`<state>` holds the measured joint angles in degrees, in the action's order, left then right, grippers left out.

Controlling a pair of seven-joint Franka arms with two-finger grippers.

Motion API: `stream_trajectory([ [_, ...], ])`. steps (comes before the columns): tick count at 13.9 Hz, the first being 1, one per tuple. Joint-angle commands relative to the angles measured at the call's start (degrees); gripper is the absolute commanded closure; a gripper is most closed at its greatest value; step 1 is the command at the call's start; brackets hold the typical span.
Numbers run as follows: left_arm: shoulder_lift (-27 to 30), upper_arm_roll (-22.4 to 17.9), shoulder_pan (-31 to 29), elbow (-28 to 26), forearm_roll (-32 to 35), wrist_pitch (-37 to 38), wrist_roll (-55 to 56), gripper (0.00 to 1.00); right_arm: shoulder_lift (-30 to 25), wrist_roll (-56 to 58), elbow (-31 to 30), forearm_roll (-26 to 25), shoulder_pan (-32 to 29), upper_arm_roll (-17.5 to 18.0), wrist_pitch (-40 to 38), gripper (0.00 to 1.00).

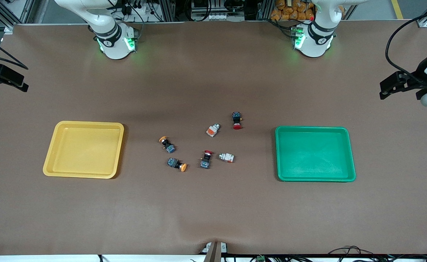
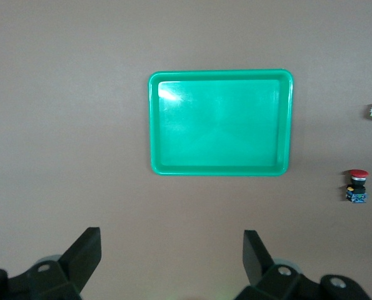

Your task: Place green and yellow buttons in trays

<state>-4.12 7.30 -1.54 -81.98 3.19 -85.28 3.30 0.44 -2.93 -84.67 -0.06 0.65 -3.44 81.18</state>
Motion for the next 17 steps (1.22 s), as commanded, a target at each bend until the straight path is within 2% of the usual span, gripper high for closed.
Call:
stream_trajectory([
  [1,-2.6,2.6,0.2,2.3,-0.6,0.6,4.1,0.00,1.2,-0.5,1.1,0.4,0.2,0.0,-0.8,0.00],
  [3,-4.2,5.5,0.2,2.4,-1.5,0.2,8.0,0.00,1.9,-0.4,0.6,0.4,0.3,0.0,-1.3,0.00],
  [8,-9.8,14.7,2.1,3.3,-1.7,-6.0,21.6,0.00,9.4,0.0,0.6,0.3,0.9,0.0,-3.9,0.00],
  [11,-15.3,14.9,9.9,4.3,-1.5,-8.6,23.9,0.00,11.4,-0.8,0.5,0.8,3.0,0.0,-2.9,0.00],
  [13,-19.9,14.6,15.7,4.3,-0.9,-10.9,23.7,0.00,13.4,-1.8,0.4,4.8,3.9,0.0,-1.0,0.00],
  [15,-24.4,14.1,20.9,4.3,0.5,-15.3,23.9,0.00,14.8,-8.1,-0.4,10.1,3.7,0.0,1.6,0.00],
  [17,-27.9,14.1,23.8,4.2,4.4,-17.3,23.6,0.00,15.5,-9.6,-2.2,10.7,4.2,0.0,3.7,0.00],
])
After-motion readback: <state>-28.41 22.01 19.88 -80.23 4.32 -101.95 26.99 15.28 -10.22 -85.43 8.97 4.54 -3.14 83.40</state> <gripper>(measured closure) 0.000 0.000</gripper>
